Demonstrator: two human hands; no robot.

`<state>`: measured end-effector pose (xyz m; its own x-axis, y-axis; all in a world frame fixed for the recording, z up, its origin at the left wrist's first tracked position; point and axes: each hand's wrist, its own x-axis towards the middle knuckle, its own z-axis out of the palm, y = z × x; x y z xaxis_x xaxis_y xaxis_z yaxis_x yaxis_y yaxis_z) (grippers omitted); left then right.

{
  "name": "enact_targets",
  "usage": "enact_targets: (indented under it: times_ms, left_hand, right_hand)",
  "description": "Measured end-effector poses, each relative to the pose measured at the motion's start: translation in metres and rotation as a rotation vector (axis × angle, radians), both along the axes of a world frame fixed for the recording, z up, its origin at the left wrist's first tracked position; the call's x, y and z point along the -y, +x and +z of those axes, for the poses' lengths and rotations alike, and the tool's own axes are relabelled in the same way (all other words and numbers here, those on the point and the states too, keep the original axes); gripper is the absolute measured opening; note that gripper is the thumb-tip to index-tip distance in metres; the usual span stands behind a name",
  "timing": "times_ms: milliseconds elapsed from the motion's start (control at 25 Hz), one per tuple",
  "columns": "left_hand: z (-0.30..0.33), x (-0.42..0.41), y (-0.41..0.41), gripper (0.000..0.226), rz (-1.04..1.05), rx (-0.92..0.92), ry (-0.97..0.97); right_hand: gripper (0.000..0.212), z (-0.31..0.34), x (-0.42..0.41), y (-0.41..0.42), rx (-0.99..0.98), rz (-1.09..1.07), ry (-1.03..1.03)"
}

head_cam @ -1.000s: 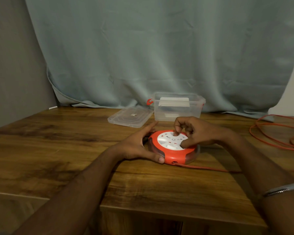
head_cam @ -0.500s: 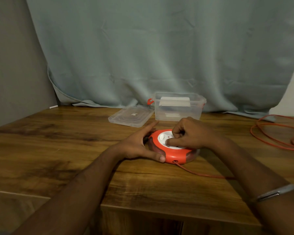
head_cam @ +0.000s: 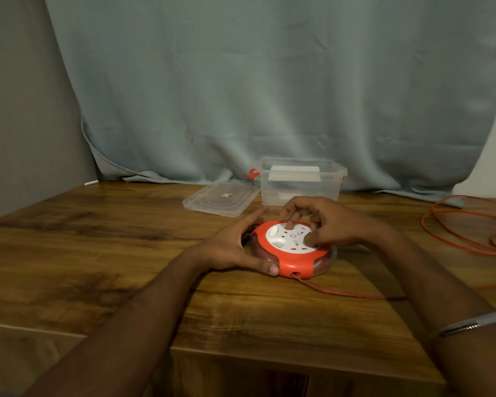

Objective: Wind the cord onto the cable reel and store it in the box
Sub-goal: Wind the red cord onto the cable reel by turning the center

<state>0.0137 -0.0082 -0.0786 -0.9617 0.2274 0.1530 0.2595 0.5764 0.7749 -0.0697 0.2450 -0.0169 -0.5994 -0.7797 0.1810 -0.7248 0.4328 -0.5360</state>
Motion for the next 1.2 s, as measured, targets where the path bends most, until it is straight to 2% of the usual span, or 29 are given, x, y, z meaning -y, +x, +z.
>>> enact_targets:
  times_ms: [200,400,600,680,800,840,960,1080,1200]
  left_hand:
    - [0.002,-0.001,0.001,0.137,0.006,0.015,-0.012]
    - [0.001,-0.001,0.000,0.142,0.006,0.022,-0.016]
    - [0.000,-0.001,0.000,0.141,0.015,0.008,-0.014]
    - [0.001,0.000,0.001,0.140,0.018,0.009,-0.012]
    - [0.000,0.000,0.000,0.141,0.011,0.004,0.004]
    - [0.000,0.000,0.000,0.140,0.012,0.004,0.004]
    - [0.001,-0.001,0.000,0.138,0.010,-0.002,0.006]
    - [0.001,-0.001,0.001,0.137,0.010,0.002,0.002]
    - [0.000,-0.001,0.000,0.136,0.007,0.004,0.004]
  right_hand:
    - [0.072,0.001,-0.010,-0.007,0.125,0.023,-0.015]
    - [0.077,0.007,-0.013,-0.005,0.108,0.026,0.030]
    - [0.069,0.007,-0.015,-0.003,0.106,-0.008,0.067]
    - [0.063,0.004,-0.010,0.000,0.045,-0.051,0.071]
    - [0.039,-0.001,-0.002,0.002,-0.101,-0.092,0.091]
    - [0.036,-0.003,0.001,0.003,-0.130,-0.098,0.111]
    - [0.050,-0.007,0.010,0.007,-0.248,-0.151,0.159]
    - [0.057,-0.012,0.020,0.010,-0.377,-0.159,0.113]
    - [0.043,-0.012,0.023,0.011,-0.391,-0.139,0.080]
